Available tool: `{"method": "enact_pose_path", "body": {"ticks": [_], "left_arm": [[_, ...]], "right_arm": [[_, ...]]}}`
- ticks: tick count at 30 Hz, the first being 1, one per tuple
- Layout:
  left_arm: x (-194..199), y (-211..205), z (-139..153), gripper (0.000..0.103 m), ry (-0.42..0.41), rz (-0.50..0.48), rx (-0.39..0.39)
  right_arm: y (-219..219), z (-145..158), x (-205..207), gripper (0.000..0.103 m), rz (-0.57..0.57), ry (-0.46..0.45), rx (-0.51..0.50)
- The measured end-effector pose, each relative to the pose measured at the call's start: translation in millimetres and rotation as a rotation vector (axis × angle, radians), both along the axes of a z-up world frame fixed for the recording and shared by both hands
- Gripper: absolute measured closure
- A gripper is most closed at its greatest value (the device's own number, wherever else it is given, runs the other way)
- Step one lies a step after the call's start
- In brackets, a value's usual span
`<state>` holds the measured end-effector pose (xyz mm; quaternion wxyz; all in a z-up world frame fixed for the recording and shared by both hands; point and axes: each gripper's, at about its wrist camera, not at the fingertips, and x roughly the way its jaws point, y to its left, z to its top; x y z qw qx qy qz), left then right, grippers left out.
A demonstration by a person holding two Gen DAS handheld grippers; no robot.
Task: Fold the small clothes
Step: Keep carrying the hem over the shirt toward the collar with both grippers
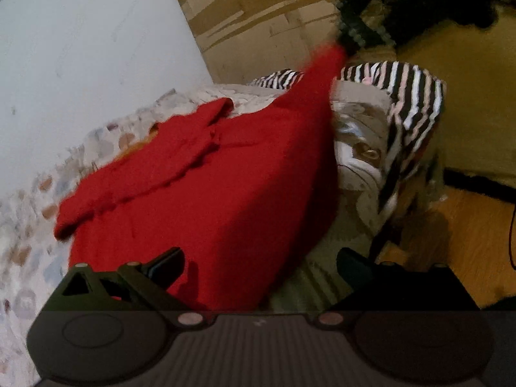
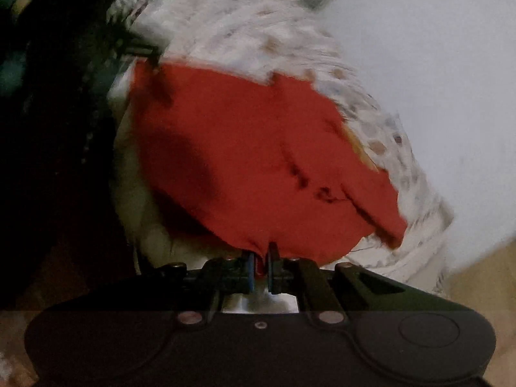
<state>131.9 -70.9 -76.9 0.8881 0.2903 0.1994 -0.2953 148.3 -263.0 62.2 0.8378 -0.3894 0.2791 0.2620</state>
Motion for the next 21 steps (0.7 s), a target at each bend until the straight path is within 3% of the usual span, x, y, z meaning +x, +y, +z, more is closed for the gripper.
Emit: {"method": "enact_pose_path", "body": {"ticks": [3,6,7,9,12,21], "left_arm": [[12.2,-18.6,-7.7,0.000,-0.022,0.077,0.045],[31.1,-14.6,-6.5,0.001,0.007,0.161,0.000],[37.4,-9.4,-4.8,0.006,0.012,0.192,-0.013],[46.6,4.0,-4.2,0.013,0.015,0.241,-0.004],[48.2,30.5,-5.9,0.016,0.004,0.250,0.031],[26.6,71.0,-1.6,0.019,-0.145,0.160,0.170]], "right_arm": [[-6.0,37.8,24.1,0.097,-0.102,0.064,0.195],[-8.9,65.8,46.2,0.097,-0.161,0.097,0.324],[-9.1,72.0,51.7,0.097,-0.166,0.097,0.344],[-10.9,81.5,56.0,0.097,-0.172,0.088,0.366],[-15.4,87.2,55.2,0.097,-0.178,0.072,0.372],[-27.2,68.7,40.9,0.097,-0.218,0.056,0.393]]}}
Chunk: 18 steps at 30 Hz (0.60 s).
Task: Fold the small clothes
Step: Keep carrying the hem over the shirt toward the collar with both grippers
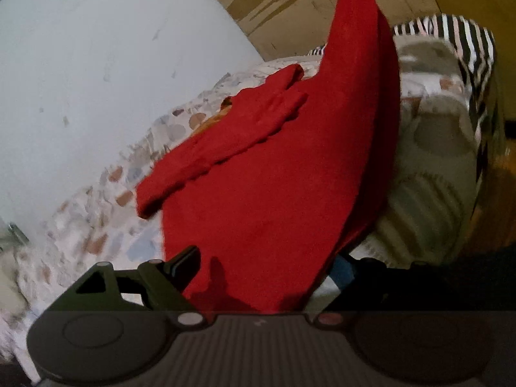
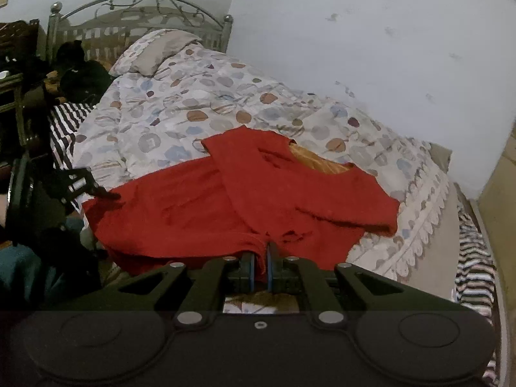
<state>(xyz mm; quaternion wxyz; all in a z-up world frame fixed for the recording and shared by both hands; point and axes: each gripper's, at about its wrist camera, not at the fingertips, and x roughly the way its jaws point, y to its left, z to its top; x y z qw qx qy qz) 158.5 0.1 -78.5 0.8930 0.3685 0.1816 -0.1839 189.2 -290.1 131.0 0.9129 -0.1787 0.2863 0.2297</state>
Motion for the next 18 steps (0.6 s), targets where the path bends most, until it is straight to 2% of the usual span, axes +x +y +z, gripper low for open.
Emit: {"method": "enact_pose_path", "body": {"ticks": [3,4,7,12,13,14,16,18], "left_arm": [[2.4,9.9,0.1,0.037,0.000,0.026,0.015],[5.4,13.3,-0.9,0.040,0.004,0.035,0.020],[5.0,21.4,-3.3,0.041,0.000,0.033,0.019],[-6.6,21.6,-13.8,0.041,-0.042,-0.021,0.140],[-7.6,21.1,-15.6,0.044,-0.046,-0.027,0.154],[-8.8,20.4,-17.5,0.049,-0.044,-0.033,0.161],[-8.2,18.2,-19.7,0.076,-0.016,-0.050,0.152],[-10.2,15.4,-21.6,0.086,-0.020,-0.061,0.159]], "right_arm": [[-4.3,-5.9,-5.4,0.097,-0.024,0.007,0.020],[-5.2,-7.1,-6.5,0.097,-0.029,0.008,0.023],[-7.2,-10.4,-9.2,0.097,-0.038,0.011,0.031],[-8.3,-12.4,-12.2,0.097,-0.039,0.007,0.022],[-8.4,-12.4,-12.2,0.097,-0.040,0.006,0.024],[-8.6,-13.0,-13.0,0.097,-0.042,0.005,0.027],[-9.6,-13.8,-13.2,0.097,-0.045,0.002,0.034],[-9.7,-15.0,-13.3,0.097,-0.052,-0.001,0.045]]}}
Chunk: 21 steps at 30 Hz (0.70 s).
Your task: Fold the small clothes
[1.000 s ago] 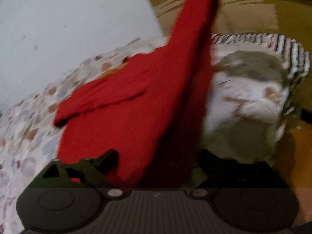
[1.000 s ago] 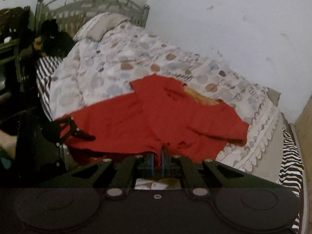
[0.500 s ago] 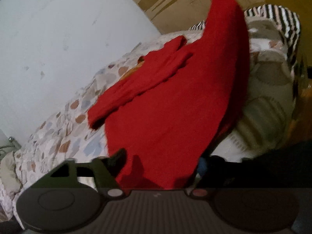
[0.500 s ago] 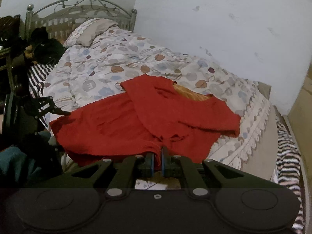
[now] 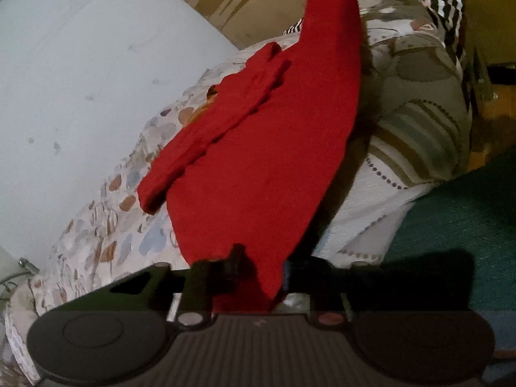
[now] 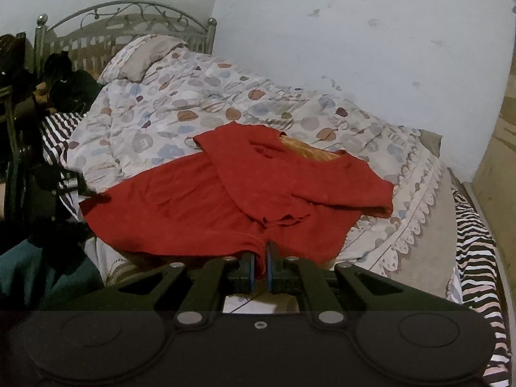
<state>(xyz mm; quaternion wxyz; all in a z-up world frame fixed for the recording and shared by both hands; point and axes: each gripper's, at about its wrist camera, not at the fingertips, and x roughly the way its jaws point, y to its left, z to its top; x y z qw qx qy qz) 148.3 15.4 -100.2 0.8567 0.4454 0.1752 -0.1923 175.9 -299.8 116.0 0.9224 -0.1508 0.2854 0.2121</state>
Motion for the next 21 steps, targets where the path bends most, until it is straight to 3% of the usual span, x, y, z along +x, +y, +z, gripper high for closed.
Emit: {"method": "enact_pose_path", "body": {"ticks": [2,6,10,12,16,21], "left_arm": [[1.4,3.4,6.6,0.091,0.021,0.011,-0.048],[21.1,24.6,41.2,0.094,0.125,0.089,-0.275],[37.2,38.7,75.3,0.095,0.131,0.137,-0.405],[39.6,42.7,89.5,0.096,0.105,0.148,-0.443],[20.8,42.4,106.1,0.098,-0.028,0.112,-0.462],[-18.1,36.8,115.4,0.099,-0.150,0.072,-0.534]], "right_arm": [[0.4,0.0,0.4,0.097,-0.005,-0.004,0.006],[-3.6,6.1,6.0,0.097,-0.028,-0.001,0.053],[-9.1,12.3,17.9,0.097,-0.067,0.001,0.114],[-12.4,14.7,22.7,0.097,-0.088,0.000,0.144],[-20.5,18.4,16.5,0.097,-0.122,-0.044,0.177],[-32.2,19.6,-24.4,0.098,-0.169,-0.175,0.229]]}}
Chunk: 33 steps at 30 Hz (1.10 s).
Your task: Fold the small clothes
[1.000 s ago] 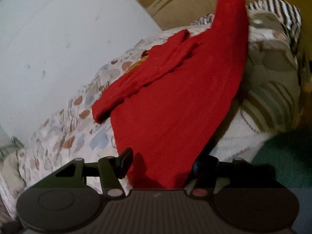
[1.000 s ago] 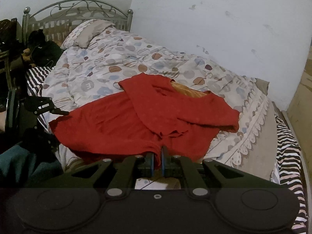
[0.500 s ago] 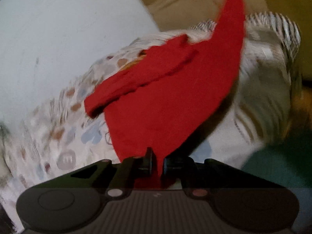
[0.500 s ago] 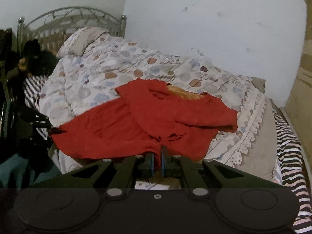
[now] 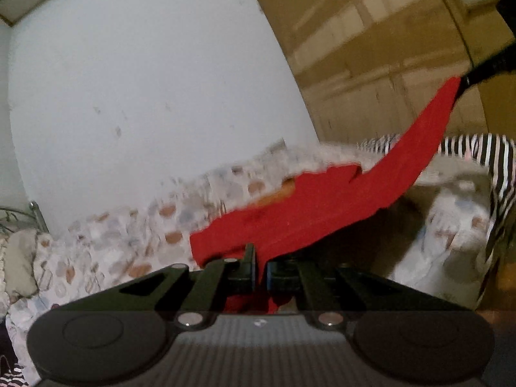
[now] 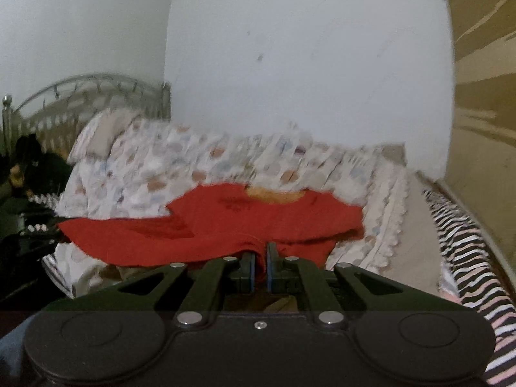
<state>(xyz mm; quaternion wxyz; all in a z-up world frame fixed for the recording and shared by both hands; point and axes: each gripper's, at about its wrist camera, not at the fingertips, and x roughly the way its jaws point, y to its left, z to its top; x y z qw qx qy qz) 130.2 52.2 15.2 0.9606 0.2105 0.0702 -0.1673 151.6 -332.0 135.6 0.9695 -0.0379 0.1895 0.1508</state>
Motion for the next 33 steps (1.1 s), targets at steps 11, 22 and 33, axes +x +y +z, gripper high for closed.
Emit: {"method": "enact_pose_path", "body": {"ticks": [11,22,33], "left_arm": [[-106.6,-8.5,56.6,0.099,0.016,-0.066,-0.080],[-46.4,-17.1,116.8,0.098,0.150,-0.075,-0.092],[198.0,-25.7,125.8,0.098,0.447,0.044,-0.062]], "right_arm": [[-8.2,12.2,-114.4,0.098,-0.034,-0.094,0.017],[-10.3,47.2,-117.8,0.098,-0.009,-0.159,-0.001],[-24.6,59.5,112.0,0.098,-0.053,-0.018,-0.021]]}}
